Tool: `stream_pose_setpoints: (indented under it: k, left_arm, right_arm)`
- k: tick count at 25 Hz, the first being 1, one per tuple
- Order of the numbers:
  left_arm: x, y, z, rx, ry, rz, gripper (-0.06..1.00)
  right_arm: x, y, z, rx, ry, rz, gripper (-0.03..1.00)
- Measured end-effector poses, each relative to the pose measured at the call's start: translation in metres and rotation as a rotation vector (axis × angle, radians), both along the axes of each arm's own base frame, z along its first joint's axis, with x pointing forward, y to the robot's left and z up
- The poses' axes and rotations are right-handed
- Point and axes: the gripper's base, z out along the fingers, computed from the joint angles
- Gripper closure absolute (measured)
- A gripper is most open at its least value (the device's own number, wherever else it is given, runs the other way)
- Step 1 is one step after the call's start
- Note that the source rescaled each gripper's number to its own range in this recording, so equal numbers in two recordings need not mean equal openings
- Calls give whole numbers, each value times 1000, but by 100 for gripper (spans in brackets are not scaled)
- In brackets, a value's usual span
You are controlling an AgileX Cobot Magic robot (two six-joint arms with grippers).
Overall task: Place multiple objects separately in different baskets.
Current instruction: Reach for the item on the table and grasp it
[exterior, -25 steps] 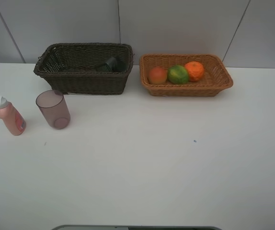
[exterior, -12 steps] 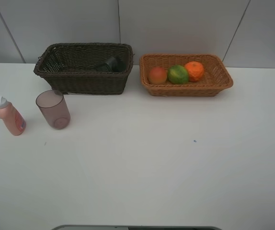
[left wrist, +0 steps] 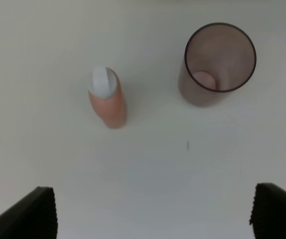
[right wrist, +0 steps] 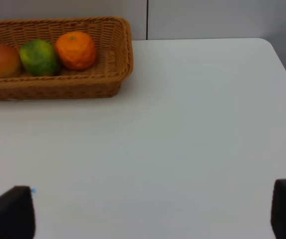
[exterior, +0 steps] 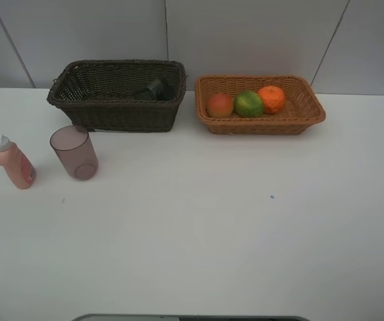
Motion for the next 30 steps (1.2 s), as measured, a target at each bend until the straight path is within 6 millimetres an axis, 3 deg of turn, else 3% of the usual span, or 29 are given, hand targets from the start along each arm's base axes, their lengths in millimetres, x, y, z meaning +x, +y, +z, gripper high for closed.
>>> stream_pose_setpoints:
  k: [7,24,30]
  left_arm:
    - [32,-1,-13,3,100,3,-5]
    - [32,3,-18,-14,162,76,-5]
    - [43,4,-32,-11,230,117,-5]
  right_arm:
    - [0,0,0,0,0,0,-3]
    - [0,0,0,0,0,0,-3]
    - [0,0,0,0,0,0,-3]
